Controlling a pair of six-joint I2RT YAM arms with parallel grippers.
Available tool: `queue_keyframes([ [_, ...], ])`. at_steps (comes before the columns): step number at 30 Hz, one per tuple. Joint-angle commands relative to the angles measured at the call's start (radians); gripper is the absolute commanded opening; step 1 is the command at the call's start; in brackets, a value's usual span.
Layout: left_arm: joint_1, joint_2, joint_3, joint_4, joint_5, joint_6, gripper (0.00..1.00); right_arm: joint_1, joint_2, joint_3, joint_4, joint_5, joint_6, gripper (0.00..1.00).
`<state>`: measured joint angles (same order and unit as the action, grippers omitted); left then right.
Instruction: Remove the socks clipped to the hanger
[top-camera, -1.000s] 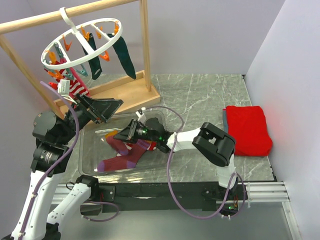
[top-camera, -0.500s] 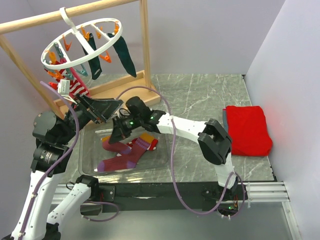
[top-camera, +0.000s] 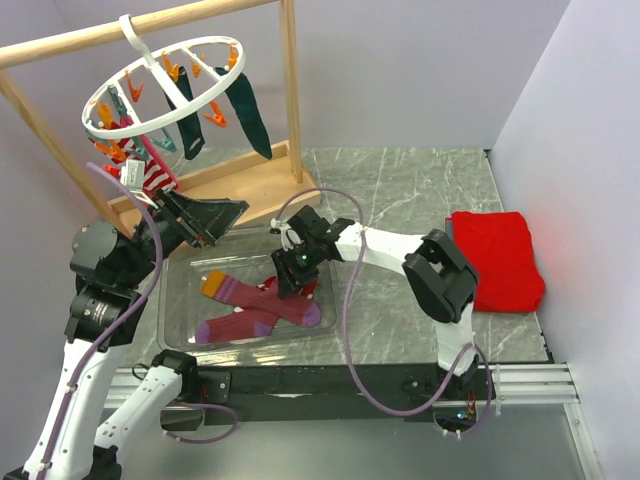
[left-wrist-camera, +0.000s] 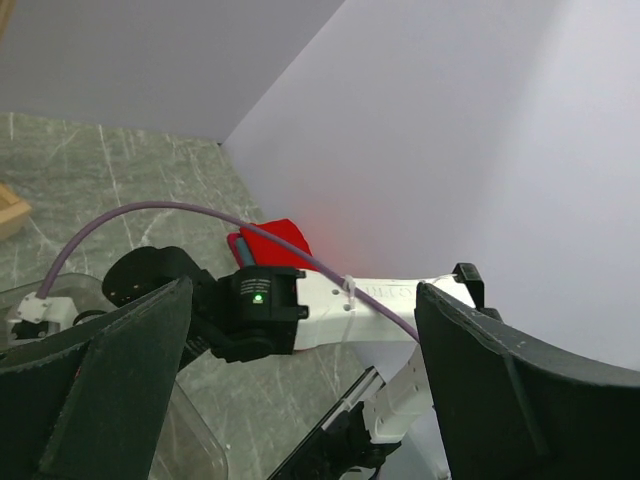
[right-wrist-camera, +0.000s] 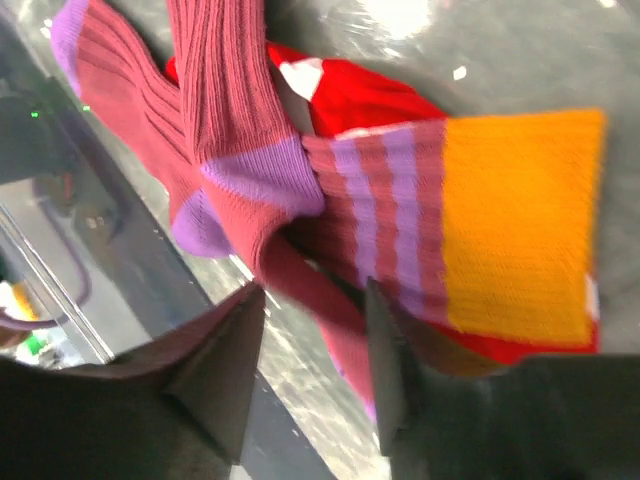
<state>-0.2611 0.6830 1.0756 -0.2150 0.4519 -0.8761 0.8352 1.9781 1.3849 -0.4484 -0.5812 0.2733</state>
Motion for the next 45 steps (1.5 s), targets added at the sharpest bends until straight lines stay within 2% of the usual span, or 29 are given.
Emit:
queue_keyframes([
  [1,0.005,-0.005,0.017,-0.003,0.005,0.043,0.97,0.007,-0.165,-0.027,-0.013,0.162,-0.023,0.61],
  [3,0.005,-0.008,0.027,-0.02,-0.01,0.057,0.98,0.008,-0.215,-0.03,-0.025,0.23,-0.025,0.68],
  [7,0.005,-0.019,0.082,-0.11,-0.082,0.129,0.98,0.01,-0.289,-0.037,-0.075,0.322,-0.039,0.73],
  [12,0.005,-0.049,0.113,-0.25,-0.255,0.207,0.97,0.007,-0.444,-0.13,-0.033,0.406,-0.034,0.82],
  [16,0.005,-0.1,0.052,-0.253,-0.341,0.215,0.95,0.007,-0.568,-0.231,0.112,0.42,-0.022,0.9],
  [20,0.005,-0.14,-0.083,-0.152,-0.317,0.169,0.93,0.005,-0.654,-0.317,0.213,0.412,0.007,0.96],
  [21,0.005,-0.148,-0.13,-0.127,-0.312,0.152,0.92,0.004,-0.668,-0.329,0.273,0.417,0.006,0.99],
  [24,0.005,-0.171,-0.195,-0.107,-0.317,0.132,0.9,-0.021,-0.705,-0.38,0.445,0.428,-0.013,1.0],
  [29,0.005,-0.243,-0.232,-0.133,-0.376,0.138,0.9,-0.128,-0.59,-0.284,0.657,0.414,-0.011,1.0],
  [36,0.005,-0.365,-0.24,-0.265,-0.62,0.221,0.92,-0.137,-0.31,-0.032,0.856,0.446,-0.097,1.0],
  [40,0.005,-0.407,-0.235,-0.317,-0.751,0.249,0.93,-0.139,-0.109,0.116,0.864,0.48,-0.131,1.0],
  [42,0.005,-0.43,-0.23,-0.348,-0.884,0.247,0.94,-0.139,-0.062,0.181,0.878,0.48,-0.125,1.0],
  [45,0.005,-0.448,-0.229,-0.34,-0.947,0.294,0.94,-0.137,0.02,0.241,0.907,0.5,-0.1,1.0],
])
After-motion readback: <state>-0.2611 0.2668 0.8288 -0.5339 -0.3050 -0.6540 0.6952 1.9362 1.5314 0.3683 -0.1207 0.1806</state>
